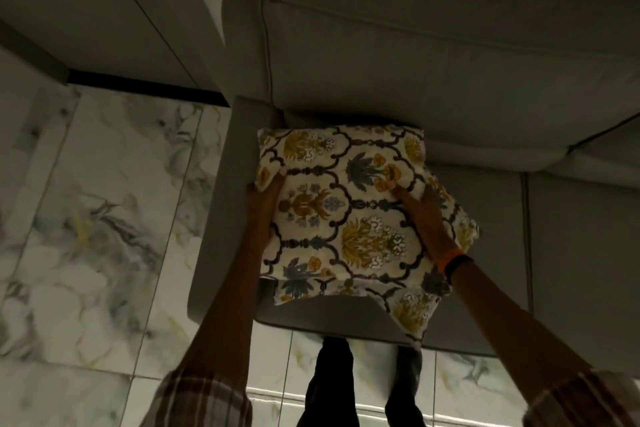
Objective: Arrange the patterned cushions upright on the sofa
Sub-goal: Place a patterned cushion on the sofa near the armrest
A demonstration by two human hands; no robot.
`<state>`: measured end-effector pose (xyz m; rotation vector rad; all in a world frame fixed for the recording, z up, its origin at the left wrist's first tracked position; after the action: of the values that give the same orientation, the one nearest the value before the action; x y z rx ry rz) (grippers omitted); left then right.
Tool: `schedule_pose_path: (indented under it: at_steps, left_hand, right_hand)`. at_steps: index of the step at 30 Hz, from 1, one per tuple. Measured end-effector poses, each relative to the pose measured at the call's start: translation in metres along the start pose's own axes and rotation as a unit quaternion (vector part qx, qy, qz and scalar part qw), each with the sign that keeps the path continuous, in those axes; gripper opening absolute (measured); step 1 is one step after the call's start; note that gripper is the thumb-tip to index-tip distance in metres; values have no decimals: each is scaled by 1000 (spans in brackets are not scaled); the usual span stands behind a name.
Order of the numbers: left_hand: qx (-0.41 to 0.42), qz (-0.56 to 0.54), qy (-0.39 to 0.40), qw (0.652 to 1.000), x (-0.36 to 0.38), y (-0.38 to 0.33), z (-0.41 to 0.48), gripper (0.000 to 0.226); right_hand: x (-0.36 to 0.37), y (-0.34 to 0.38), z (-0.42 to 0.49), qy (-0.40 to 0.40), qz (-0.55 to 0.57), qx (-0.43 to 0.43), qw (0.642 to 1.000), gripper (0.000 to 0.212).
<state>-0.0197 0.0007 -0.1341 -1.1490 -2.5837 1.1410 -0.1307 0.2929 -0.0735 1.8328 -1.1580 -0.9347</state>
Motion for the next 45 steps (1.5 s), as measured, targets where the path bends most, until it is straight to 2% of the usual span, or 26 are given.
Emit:
schedule_pose_path:
  at_steps: [2, 3, 5, 6, 7, 10, 12, 16, 19, 23, 26, 27, 30, 32, 35, 37, 39, 42, 45]
  left_hand:
    - [50, -15, -25, 998, 4, -12, -12, 103]
    - [80, -19, -20, 996, 8, -27, -37, 91]
    - [130, -36, 1, 991, 29, -50, -90, 46]
    - [148, -36, 22, 988, 44, -58, -118, 42]
    - [164, -27, 60, 984, 64, -59, -141, 50]
    - [177, 4, 153, 972, 132, -45, -173, 110]
    - [208, 53, 198, 957, 193, -36, -190, 111]
    - [204, 141, 268, 931, 318, -10, -222, 83]
    - [195, 170, 271, 927, 400, 17, -227, 113]
    - [190, 216, 240, 927, 498, 60, -213, 110]
    - [172, 247, 239, 923, 540, 94, -189, 113]
    - [157, 257, 236, 924, 549, 101, -182, 112]
    - [139, 292, 227, 919, 563, 115, -169, 77]
    - [137, 306, 219, 916, 566, 116, -164, 71]
    - [179, 322, 202, 908, 552, 107, -166, 92]
    - [180, 326, 163, 914, 525, 103, -170, 109]
    - [200, 351, 104, 909, 488, 89, -180, 110]
    - [265, 430, 30, 862, 422, 68, -163, 97]
    - [262, 497, -42, 826, 355, 40, -122, 89]
  right_hand:
    - [-26, 14, -13, 4, 38, -23, 999, 62]
    - [-41, 21, -23, 6, 53, -33, 998, 58]
    - [-73, 32, -40, 4, 82, -62, 995, 46]
    - [-93, 37, -46, -8, 90, -74, 993, 45]
    - [-116, 39, -51, -22, 89, -80, 993, 45]
    - [-191, 36, -55, -65, 66, -83, 992, 56]
    - [-253, 32, -54, -98, 43, -94, 990, 61]
    - [-374, 4, -26, -128, 7, -100, 987, 62]
    - [-445, -33, 14, -120, 0, -89, 989, 68]
    - [-505, -79, 77, -77, -18, -103, 992, 74]
    - [-531, -118, 115, -65, -25, -104, 992, 78]
    - [-536, -129, 126, -57, -33, -106, 992, 83]
    - [-542, -151, 147, -48, -44, -109, 992, 96]
    - [-541, -156, 153, -50, -46, -108, 992, 98]
    - [-529, -161, 141, -108, -33, -80, 990, 107]
    - [-507, -162, 118, -163, -28, -59, 985, 102]
    - [-471, -171, 90, -188, -16, 7, 982, 100]
    - [-386, -193, 53, -119, -15, 134, 984, 94]
    - [-295, -209, 23, -43, 33, 196, 979, 82]
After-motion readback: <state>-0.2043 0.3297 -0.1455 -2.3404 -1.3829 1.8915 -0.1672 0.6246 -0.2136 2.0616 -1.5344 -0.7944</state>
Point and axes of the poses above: each hand's wrist, its own z-axis towards the middle knuckle, its own x-axis out of the palm, y = z × x, the point moved 4 cm from there along z, towards the middle knuckle, and after that the axes turned 6 degrees about -x, right-handed, at the moved point
